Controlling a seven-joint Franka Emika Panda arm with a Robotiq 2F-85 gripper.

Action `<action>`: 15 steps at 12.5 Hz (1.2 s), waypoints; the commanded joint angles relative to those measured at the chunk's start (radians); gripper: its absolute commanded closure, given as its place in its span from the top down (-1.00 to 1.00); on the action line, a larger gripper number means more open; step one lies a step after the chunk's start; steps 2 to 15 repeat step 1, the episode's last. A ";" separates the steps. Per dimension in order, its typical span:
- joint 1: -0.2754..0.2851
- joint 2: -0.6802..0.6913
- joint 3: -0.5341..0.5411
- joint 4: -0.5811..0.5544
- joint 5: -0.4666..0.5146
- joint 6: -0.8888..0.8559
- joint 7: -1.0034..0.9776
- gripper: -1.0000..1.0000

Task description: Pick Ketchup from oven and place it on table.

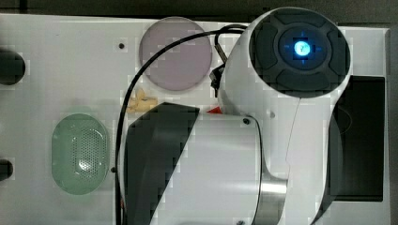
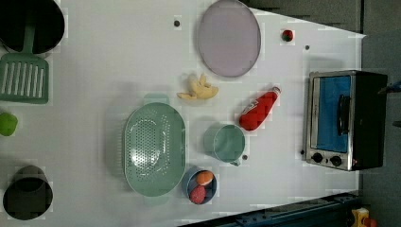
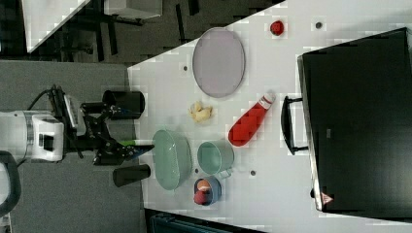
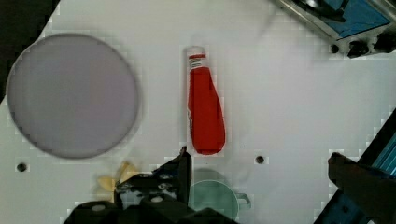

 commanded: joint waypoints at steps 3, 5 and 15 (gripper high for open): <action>0.003 -0.003 0.024 0.011 0.004 0.004 0.016 1.00; 0.003 -0.003 0.024 0.011 0.004 0.004 0.016 1.00; 0.003 -0.003 0.024 0.011 0.004 0.004 0.016 1.00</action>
